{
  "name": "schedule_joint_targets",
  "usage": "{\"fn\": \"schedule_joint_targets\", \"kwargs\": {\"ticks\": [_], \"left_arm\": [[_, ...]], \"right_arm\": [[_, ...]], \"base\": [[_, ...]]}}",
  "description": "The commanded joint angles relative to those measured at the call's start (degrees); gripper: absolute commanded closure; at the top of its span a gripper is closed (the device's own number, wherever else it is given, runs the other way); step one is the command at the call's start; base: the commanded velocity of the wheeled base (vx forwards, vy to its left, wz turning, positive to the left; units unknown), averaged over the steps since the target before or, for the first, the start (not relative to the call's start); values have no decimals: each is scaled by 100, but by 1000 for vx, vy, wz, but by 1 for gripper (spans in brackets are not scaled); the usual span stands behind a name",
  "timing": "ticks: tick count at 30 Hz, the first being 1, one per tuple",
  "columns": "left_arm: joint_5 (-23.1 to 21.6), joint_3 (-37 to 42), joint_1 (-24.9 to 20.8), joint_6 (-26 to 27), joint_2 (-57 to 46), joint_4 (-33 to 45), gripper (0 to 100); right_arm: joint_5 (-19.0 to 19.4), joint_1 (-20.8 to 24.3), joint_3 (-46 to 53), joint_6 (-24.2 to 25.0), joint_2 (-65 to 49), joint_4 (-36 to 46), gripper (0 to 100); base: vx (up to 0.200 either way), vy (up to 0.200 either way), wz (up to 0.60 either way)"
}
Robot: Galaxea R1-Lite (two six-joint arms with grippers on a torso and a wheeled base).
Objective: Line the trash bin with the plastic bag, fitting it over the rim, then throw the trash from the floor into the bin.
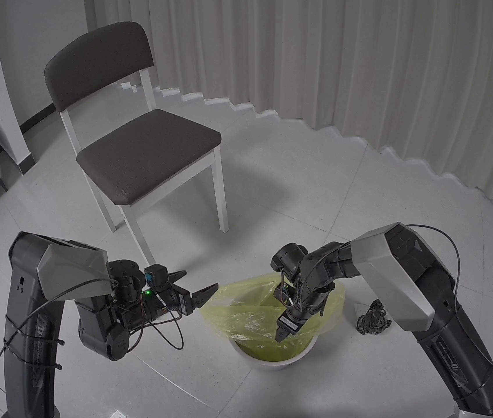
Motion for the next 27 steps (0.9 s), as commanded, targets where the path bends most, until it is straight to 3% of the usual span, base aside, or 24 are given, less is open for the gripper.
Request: {"fn": "schedule_joint_targets", "kwargs": {"ticks": [1, 6, 7, 18, 21, 27], "left_arm": [[19, 30, -14, 5, -94, -93, 0], [19, 48, 4, 14, -77, -102, 0], [19, 48, -5, 14, -77, -102, 0], [19, 57, -23, 23, 37, -102, 0], [10, 65, -32, 23, 55, -102, 0], [1, 118, -102, 32, 125, -102, 0]], "right_arm": [[19, 2, 4, -1, 97, 41, 0], [10, 11, 4, -1, 36, 41, 0], [10, 20, 4, -1, 27, 23, 100], [-34, 345, 63, -1, -720, 32, 100], [-34, 424, 441, -1, -870, -38, 100], [-34, 556, 1619, -9, -975, -917, 100]], "base": [[0, 0, 0], [0, 0, 0], [0, 0, 0], [0, 0, 0], [0, 0, 0], [0, 0, 0]]}}
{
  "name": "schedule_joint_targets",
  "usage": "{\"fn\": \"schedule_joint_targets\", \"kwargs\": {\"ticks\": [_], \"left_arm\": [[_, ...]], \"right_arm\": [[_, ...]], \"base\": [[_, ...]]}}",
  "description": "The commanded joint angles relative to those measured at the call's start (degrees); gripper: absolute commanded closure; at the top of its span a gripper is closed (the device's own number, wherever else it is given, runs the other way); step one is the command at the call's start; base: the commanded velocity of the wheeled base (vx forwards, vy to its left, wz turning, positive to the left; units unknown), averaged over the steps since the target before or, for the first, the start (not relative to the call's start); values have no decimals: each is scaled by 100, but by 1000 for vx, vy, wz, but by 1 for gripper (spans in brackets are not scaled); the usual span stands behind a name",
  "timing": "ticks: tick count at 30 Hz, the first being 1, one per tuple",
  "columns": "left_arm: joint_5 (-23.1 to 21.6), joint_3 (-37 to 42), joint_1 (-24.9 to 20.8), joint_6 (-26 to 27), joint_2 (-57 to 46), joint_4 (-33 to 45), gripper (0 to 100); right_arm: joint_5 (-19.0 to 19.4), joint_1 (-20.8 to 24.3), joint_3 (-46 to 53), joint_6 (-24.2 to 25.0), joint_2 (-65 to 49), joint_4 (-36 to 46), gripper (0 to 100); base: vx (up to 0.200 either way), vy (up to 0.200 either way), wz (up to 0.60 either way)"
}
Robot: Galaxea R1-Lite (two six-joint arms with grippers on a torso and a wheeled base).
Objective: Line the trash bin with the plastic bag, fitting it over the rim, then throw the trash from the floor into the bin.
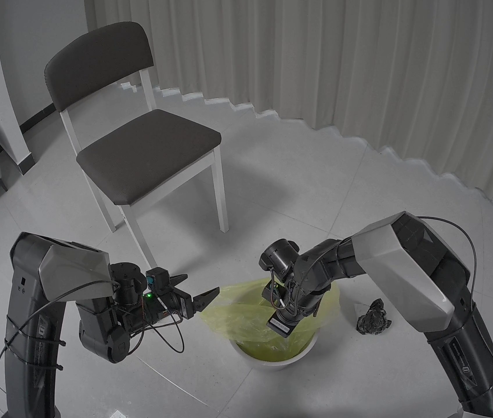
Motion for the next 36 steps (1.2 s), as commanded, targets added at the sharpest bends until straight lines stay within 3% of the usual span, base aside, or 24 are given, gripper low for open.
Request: {"fn": "schedule_joint_targets", "kwargs": {"ticks": [1, 20, 36], "left_arm": [[-3, 33, -58, 1, 106, -102, 0], [-3, 41, -102, 19, 176, -102, 0], [-3, 68, -111, 19, 167, -102, 0]], "right_arm": [[-1, 121, 802, -14, -240, -519, 100], [-344, 525, 3403, -278, -961, -2998, 100], [-344, 1008, 4625, -304, -1444, -3666, 100]], "base": [[0, 0, 0], [0, 0, 0], [0, 0, 0]]}}
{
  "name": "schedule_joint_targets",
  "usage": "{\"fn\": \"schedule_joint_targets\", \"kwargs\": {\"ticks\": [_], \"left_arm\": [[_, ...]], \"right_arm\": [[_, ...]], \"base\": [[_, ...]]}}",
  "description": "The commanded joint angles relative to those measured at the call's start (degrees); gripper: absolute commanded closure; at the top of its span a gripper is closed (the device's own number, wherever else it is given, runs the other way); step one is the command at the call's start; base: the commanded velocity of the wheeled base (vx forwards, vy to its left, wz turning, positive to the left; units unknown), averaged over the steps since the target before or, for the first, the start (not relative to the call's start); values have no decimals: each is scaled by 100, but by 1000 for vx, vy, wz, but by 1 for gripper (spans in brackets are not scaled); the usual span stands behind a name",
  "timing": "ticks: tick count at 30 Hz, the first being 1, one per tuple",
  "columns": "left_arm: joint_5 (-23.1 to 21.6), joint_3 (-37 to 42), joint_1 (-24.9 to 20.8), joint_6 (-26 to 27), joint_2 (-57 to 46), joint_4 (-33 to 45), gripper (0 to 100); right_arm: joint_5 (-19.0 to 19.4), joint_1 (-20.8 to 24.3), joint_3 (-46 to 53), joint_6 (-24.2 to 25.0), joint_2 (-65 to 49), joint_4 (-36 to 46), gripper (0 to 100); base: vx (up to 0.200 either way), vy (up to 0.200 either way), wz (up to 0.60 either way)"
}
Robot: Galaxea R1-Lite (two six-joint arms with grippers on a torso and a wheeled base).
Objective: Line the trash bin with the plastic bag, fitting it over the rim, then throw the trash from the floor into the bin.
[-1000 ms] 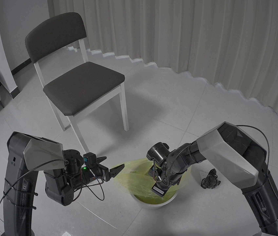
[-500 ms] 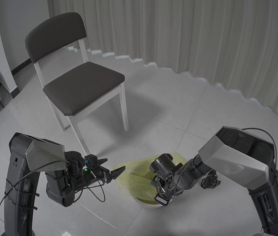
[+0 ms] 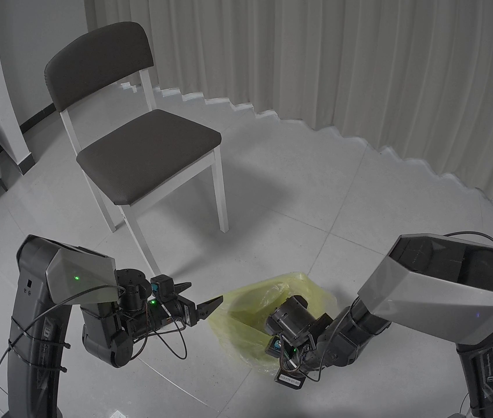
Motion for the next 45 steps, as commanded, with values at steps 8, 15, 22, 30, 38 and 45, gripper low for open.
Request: {"fn": "schedule_joint_targets", "kwargs": {"ticks": [8, 15, 22, 30, 38, 45], "left_arm": [[-1, 2, -2, -2, -1, -105, 0], [8, -103, -64, -46, 131, -105, 0], [87, -473, -117, -63, 412, 27, 0], [544, -1492, -125, -46, 210, 2260, 0], [843, -2556, -90, 139, 333, 3763, 0], [1027, -2916, -90, 807, 245, 4896, 0]], "right_arm": [[-25, 146, 404, -51, -114, -344, 0], [-25, 321, 853, -69, -377, -529, 0], [-16, 321, 1011, 19, -905, -520, 0], [-8, -725, 589, 10, -1652, -414, 0], [-16, -2052, -870, -60, -817, 254, 0], [-25, -2500, -1977, -209, 141, 667, 0]], "base": [[0, 0, 0], [0, 0, 0], [0, 0, 0], [0, 0, 0], [0, 0, 0], [0, 0, 0]]}}
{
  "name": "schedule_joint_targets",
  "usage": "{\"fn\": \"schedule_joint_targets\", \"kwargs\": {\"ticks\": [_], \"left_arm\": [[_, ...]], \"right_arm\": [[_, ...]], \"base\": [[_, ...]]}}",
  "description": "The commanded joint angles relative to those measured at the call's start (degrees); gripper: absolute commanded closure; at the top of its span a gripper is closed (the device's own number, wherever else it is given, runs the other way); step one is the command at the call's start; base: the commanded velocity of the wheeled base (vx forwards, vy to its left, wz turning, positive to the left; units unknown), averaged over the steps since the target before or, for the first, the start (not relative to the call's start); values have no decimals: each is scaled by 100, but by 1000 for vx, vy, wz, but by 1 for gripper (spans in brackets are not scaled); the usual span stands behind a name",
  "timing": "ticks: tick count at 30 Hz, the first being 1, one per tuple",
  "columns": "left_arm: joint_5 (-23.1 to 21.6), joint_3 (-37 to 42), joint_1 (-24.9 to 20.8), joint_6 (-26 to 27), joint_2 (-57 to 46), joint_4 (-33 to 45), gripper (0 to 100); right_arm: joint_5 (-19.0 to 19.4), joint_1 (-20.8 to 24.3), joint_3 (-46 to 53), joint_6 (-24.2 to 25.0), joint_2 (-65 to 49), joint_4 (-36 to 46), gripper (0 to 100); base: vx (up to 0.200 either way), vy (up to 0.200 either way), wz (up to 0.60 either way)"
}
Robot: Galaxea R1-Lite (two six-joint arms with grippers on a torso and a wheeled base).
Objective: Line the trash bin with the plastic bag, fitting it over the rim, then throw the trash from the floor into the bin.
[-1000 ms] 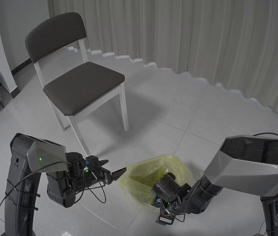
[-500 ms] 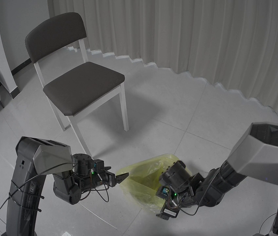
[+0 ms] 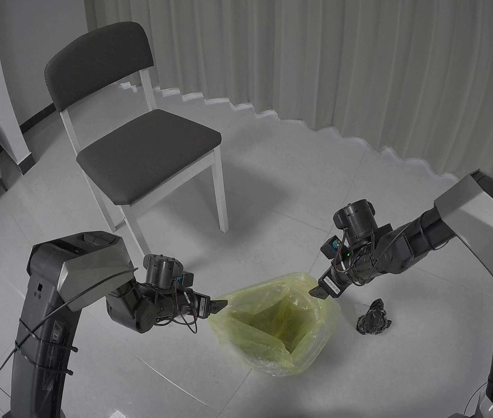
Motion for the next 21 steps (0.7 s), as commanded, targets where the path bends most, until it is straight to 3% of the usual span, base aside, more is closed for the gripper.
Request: {"fn": "schedule_joint_targets", "kwargs": {"ticks": [1, 10, 18, 21], "left_arm": [[196, -470, 20, 639, -86, 885, 0], [231, -497, 11, 1026, -183, 1430, 0], [231, -497, -24, 1255, -218, 1632, 0], [231, -479, -24, 1202, -218, 1623, 0]], "right_arm": [[-19, -504, -966, -168, 1026, 480, 0], [-151, -750, -2179, -326, 1764, 1130, 0], [-151, -434, -2346, -449, 1650, 1200, 0], [-134, -398, -2970, -546, 1676, 1376, 0]], "base": [[0, 0, 0], [0, 0, 0], [0, 0, 0], [0, 0, 0]]}}
